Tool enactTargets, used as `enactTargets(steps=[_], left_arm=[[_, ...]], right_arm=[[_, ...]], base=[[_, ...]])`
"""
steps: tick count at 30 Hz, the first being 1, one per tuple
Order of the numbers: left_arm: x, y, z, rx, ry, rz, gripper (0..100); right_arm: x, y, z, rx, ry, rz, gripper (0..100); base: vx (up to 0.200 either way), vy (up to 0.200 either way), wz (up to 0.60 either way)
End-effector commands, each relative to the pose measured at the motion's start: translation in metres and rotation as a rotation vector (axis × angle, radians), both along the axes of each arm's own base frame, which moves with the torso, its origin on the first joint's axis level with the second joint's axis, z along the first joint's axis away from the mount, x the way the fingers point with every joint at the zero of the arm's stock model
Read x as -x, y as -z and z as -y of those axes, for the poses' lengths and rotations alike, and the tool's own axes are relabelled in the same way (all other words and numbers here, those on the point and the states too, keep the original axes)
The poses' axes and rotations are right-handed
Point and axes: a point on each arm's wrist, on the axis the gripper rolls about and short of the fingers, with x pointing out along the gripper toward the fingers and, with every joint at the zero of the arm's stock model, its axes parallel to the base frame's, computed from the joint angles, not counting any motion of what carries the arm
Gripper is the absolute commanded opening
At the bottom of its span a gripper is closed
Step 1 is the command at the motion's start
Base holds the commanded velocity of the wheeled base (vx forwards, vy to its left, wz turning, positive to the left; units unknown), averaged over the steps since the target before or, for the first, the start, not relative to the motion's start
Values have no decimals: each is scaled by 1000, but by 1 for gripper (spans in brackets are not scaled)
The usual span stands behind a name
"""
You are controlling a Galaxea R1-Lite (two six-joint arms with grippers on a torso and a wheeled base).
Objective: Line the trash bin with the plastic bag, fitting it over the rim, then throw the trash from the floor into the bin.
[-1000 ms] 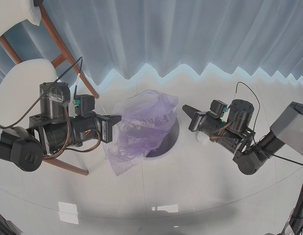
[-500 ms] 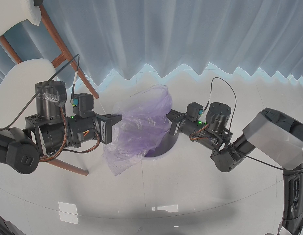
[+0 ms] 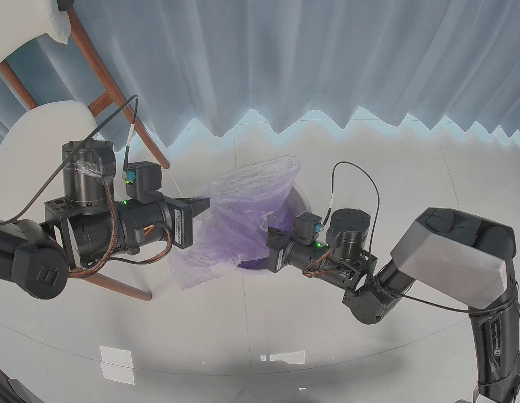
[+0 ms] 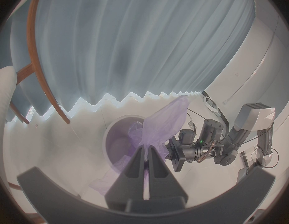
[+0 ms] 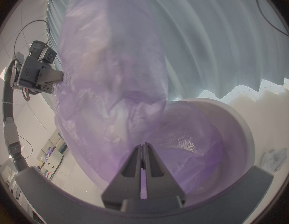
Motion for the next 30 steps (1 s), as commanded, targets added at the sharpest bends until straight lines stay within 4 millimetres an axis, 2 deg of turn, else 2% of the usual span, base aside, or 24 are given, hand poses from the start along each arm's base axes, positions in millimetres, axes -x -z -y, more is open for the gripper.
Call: enactTargets(steps=[1, 4, 8, 12, 15, 21, 24, 30], left_arm=[[-4, 3, 2, -3, -1, -8, 0], [-6, 6, 3, -7, 0, -14, 0], [-14, 5, 7, 0, -4, -14, 0], [-23, 4, 9, 3, -19, -7, 0], [-25, 4, 9, 0, -27, -9, 0], [-26, 6, 7, -5, -25, -20, 0], [-25, 7, 9, -7, -20, -21, 0], [-24, 10, 16, -15, -3, -19, 0]], right_arm=[[-4, 10, 4, 10, 18, -14, 0], [-12, 5, 20, 5, 71, -14, 0], [-10, -25, 40, -38, 108, -12, 0], [11, -55, 55, -126, 116, -101, 0], [33, -66, 68, -163, 129, -184, 0], [72, -71, 85, -166, 145, -265, 0], [82, -72, 89, -172, 144, -287, 0], [107, -77, 93, -311, 189, -461, 0]], base=[[0, 0, 0], [0, 0, 0], [0, 0, 0], [0, 0, 0], [0, 0, 0], [167, 0, 0], [200, 0, 0], [200, 0, 0]])
